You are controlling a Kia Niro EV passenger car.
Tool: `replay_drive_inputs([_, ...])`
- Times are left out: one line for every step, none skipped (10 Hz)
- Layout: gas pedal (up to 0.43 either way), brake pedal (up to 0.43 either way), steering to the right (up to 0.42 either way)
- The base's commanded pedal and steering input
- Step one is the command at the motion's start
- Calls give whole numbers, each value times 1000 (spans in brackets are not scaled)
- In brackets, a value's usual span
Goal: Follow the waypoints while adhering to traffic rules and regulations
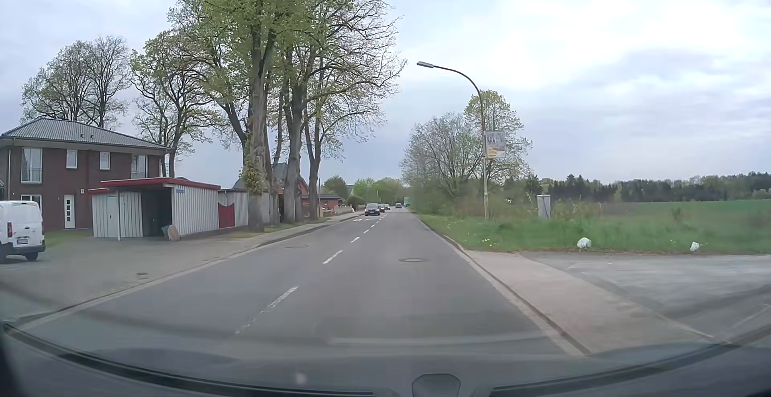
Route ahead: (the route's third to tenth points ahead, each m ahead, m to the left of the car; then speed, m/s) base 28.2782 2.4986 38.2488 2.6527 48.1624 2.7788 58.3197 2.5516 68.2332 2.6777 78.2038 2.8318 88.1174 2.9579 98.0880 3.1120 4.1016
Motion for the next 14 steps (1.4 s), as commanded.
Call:
replay_drive_inputs([0, 0, -3])
replay_drive_inputs([0, 0, -3])
replay_drive_inputs([0, 0, -3])
replay_drive_inputs([0, 0, -3])
replay_drive_inputs([0, 0, -3])
replay_drive_inputs([0, 0, -3])
replay_drive_inputs([0, 0, -3])
replay_drive_inputs([0, 0, -3])
replay_drive_inputs([0, 0, -3])
replay_drive_inputs([0, 0, -2])
replay_drive_inputs([0, 0, -2])
replay_drive_inputs([0, 0, -3])
replay_drive_inputs([0, 0, -3])
replay_drive_inputs([0, 0, -3])
